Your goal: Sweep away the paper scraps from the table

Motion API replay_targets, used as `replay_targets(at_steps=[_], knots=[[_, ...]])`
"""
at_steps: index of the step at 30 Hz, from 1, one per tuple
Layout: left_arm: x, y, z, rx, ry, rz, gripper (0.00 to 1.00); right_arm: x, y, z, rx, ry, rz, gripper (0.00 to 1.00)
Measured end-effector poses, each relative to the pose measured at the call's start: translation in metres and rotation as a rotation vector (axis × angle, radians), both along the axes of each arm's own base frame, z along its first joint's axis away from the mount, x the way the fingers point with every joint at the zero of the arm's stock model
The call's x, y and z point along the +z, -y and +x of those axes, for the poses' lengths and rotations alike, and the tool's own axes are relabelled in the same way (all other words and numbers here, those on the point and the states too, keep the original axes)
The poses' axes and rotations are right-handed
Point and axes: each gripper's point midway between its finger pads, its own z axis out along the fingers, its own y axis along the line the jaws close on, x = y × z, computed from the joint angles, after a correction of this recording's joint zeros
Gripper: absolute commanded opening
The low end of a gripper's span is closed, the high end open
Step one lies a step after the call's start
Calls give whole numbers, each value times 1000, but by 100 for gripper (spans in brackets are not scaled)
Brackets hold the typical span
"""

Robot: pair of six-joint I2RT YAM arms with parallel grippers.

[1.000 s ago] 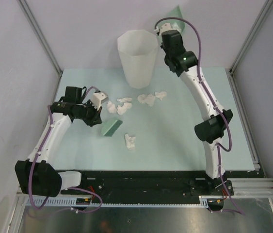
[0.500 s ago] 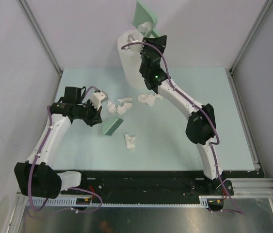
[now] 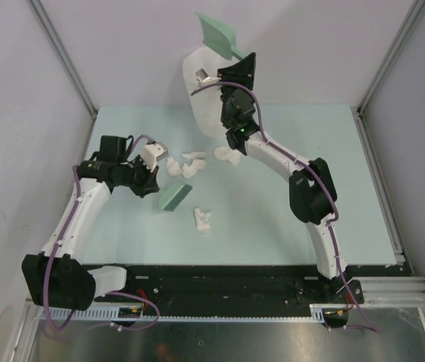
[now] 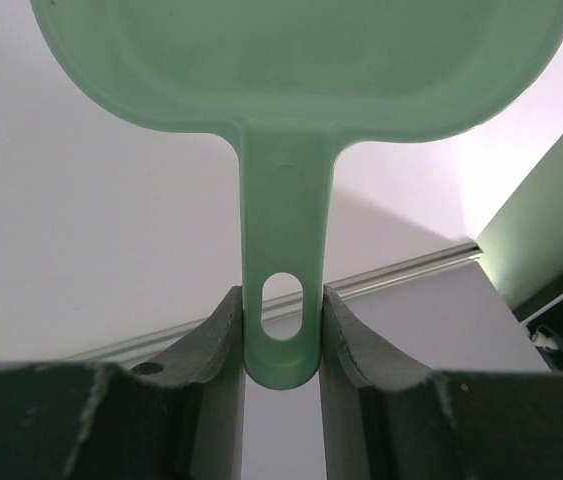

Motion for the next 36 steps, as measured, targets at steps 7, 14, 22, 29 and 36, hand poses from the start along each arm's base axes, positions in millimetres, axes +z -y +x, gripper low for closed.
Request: replay_targets(at_steps=[7,14,22,29,36], knots=[[0,0,0,0,0,0,0,2,4,1,-23,-18,-18,6],[0,0,0,0,0,-1,0,17,0,-27,40,-77,192,3],[16,9,7,-15,22,-37,0,53,8,-146,381,-278,795,0],[62,64,44,-140,136,14,0,-59,92,-187,282,-517,1321,0],[104,163,99,-269,363,156,0,-225,171,-218,-206,-746,1558,0]])
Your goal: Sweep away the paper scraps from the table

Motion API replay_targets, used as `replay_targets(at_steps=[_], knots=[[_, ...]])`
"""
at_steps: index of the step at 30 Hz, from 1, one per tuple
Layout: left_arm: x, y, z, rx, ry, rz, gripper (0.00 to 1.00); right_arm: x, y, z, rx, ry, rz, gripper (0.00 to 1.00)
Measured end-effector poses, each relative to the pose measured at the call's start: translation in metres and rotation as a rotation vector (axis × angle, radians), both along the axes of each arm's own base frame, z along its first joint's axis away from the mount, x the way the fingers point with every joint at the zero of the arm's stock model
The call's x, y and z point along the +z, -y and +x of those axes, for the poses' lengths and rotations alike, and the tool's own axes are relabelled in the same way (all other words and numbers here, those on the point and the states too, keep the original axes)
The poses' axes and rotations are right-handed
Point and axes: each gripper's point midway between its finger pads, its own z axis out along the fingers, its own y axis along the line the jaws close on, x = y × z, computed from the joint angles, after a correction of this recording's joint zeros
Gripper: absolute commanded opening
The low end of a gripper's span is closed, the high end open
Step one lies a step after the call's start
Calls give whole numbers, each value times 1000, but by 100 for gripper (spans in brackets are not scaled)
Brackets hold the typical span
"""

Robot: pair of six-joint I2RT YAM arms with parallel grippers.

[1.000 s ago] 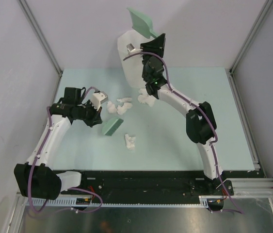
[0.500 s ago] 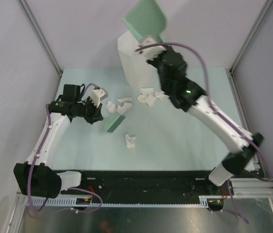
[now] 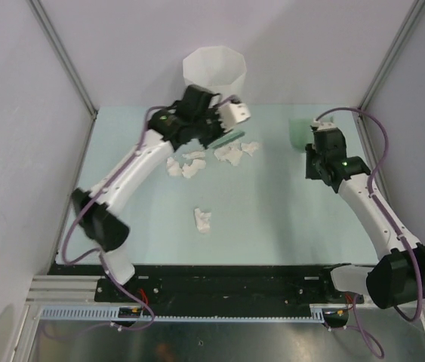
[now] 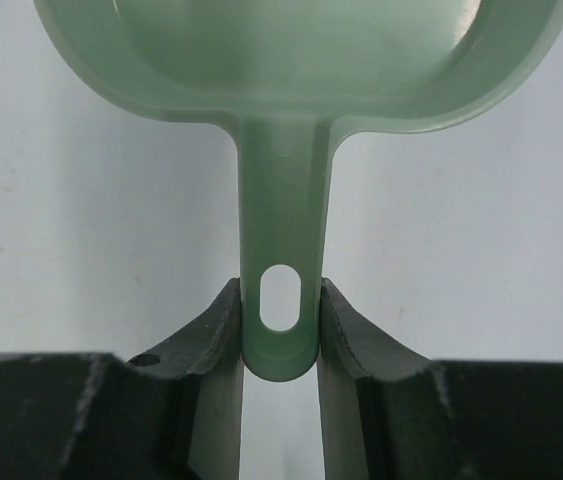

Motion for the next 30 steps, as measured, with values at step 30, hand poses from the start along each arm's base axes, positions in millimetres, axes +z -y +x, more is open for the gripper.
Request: replay_targets(at_steps=[30], knots=[[-155,22,-20,-357,119,520,0,2,-28,-56,84,-42,266,0]])
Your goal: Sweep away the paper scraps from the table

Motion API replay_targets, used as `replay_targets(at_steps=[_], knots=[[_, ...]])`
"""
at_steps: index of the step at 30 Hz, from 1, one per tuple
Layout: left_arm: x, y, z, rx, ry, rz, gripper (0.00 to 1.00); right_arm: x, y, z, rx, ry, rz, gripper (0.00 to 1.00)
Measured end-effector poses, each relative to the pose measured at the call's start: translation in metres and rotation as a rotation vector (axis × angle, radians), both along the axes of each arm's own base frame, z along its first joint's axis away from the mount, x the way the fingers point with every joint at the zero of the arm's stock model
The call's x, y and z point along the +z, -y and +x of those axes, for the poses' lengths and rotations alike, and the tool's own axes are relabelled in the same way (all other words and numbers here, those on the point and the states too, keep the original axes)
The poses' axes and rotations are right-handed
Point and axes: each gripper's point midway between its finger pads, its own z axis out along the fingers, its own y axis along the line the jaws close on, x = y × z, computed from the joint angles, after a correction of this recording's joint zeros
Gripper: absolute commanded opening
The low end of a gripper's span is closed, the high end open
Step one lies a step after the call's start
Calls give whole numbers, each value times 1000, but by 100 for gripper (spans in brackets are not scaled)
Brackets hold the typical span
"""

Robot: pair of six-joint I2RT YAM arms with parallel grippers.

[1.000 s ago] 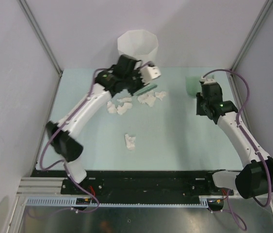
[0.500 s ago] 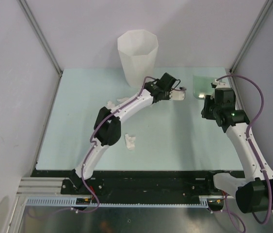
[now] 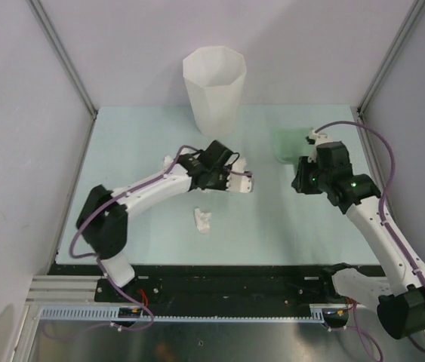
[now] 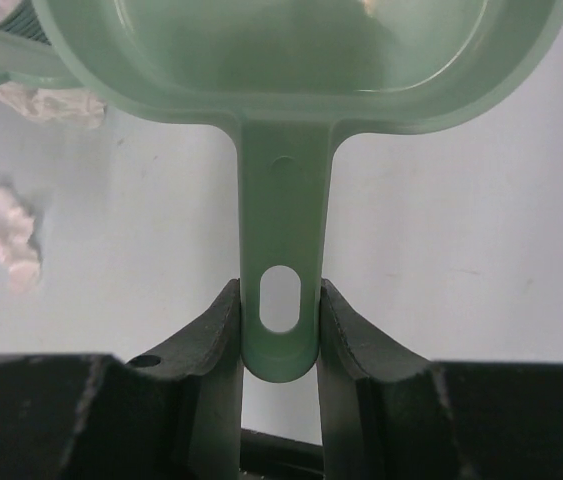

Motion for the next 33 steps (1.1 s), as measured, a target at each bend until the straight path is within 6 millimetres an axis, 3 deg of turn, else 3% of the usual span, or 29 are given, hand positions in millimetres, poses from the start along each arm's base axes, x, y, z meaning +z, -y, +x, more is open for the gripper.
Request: replay_targets(at_steps=[4,7,13,17,22,26,28,33], knots=[[1,-23,-35,-13,-45,-27,0,-1,-33,-14,101,-10,2,0],[11,-31,-46,-6,-59,-52,0,-4,-37,-16,106,-19,-6,0],[36,-46,-62,47,-82,-110,0,-11,-39,-17,96,-46,-16,0],[66,-57,-49,173,-85,-195,0,-30,-60,-37,183,-146,-32,0],[126,-75,-26,355,-53,-412,0,-50,-105,-94,393,-284,-58,0],[149,-95,-33,438,-59,-509,0,-54,-130,-146,535,-381,-51,0],[145,-102,-40,466,-78,-522,0,-58,-136,-172,582,-432,-74,0],[99,-118,-64,547,-232,-476,0,-72,-146,-237,695,-557,-162,0]])
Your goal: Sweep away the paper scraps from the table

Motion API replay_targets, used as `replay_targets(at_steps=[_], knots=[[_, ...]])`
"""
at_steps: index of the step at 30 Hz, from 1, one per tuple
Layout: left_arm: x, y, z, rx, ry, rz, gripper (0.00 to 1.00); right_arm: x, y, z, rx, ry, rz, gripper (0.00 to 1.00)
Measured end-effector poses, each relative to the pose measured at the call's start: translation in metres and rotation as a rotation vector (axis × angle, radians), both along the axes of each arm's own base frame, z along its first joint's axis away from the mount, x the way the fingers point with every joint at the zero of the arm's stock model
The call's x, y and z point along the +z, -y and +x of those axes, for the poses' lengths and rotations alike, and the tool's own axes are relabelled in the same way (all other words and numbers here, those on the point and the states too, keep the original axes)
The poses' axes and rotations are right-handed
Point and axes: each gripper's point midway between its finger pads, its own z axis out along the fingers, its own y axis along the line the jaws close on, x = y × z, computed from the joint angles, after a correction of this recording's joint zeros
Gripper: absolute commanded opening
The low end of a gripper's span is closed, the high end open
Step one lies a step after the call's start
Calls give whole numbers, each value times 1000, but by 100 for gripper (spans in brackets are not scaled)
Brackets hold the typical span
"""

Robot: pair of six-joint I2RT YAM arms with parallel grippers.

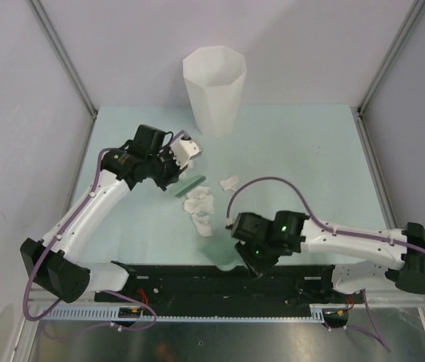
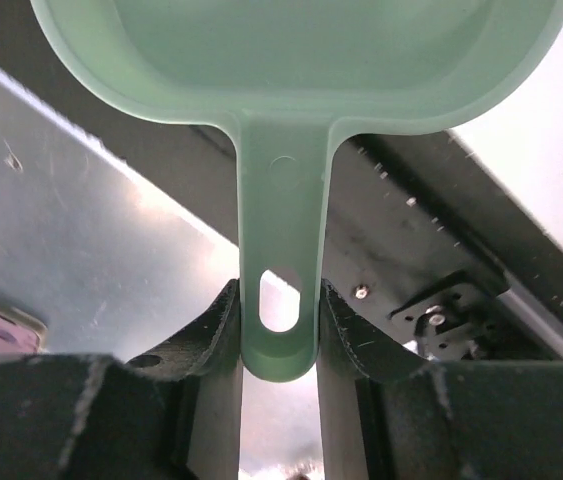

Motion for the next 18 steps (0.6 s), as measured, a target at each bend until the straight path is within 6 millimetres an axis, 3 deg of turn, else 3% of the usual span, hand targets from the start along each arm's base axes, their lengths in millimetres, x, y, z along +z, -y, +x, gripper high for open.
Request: replay_targets(at_steps=[3,6,14,18], knots=[[-14,-4,-16,-1,-89,6,0,-14,-1,-26,61,-37,-77,0],[-17,-6,-26,-9,-124,8,0,-34,1,-35,82,-64,-174,0],[-37,-29,-58,15,-214,72,0,-66,5,-8,15,-26,-295,0],[-49,-35,-60,33,-247,103,0,-73,2,4,13,5,-301,0]])
